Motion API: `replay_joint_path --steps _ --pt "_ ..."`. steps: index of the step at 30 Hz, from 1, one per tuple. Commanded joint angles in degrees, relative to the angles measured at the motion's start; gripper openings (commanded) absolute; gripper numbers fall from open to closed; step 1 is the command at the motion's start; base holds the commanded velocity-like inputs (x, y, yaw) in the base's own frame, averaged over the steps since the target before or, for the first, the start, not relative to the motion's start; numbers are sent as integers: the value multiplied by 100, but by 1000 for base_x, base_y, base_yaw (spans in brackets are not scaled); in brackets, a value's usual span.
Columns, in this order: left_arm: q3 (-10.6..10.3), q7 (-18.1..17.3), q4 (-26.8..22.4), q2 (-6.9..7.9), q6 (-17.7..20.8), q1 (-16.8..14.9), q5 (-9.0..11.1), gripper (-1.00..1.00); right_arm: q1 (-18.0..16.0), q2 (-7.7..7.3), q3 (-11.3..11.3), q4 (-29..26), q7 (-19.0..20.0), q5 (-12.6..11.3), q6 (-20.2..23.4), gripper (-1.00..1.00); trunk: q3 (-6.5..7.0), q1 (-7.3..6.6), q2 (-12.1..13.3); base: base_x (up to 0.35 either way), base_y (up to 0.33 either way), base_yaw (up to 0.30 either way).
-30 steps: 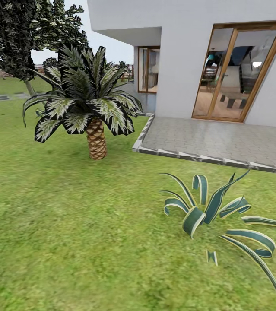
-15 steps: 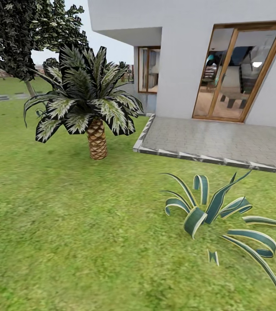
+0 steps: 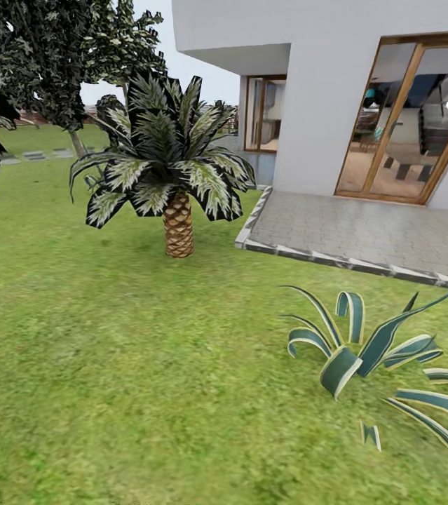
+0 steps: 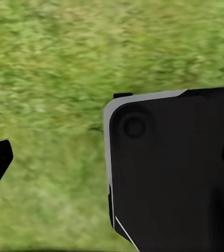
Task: Take the three Easter eggs out of the wicker basket on the lawn in the garden, then place them on the lawn next to a single tree (choose any tree) so that all three eggs are next to the same tree and none are left in the basket.
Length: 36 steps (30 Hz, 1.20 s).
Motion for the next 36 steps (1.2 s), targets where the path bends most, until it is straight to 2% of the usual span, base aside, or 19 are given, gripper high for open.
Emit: replay_joint_path --steps 1,20,36 --pt "-24 4 7 2 -22 -6 -1 100 0 8 -28 -14 6 -3 32 100 -11 3 -10 12 25 283" --pt "-24 4 7 1 -18 -6 -5 100 0 10 -32 -2 6 -6 29 100 -11 3 -10 2 4 283" --pt "-24 4 7 1 -23 -6 -8 100 0 22 -8 14 15 -3 29 100 46 3 -10 0 0 33"
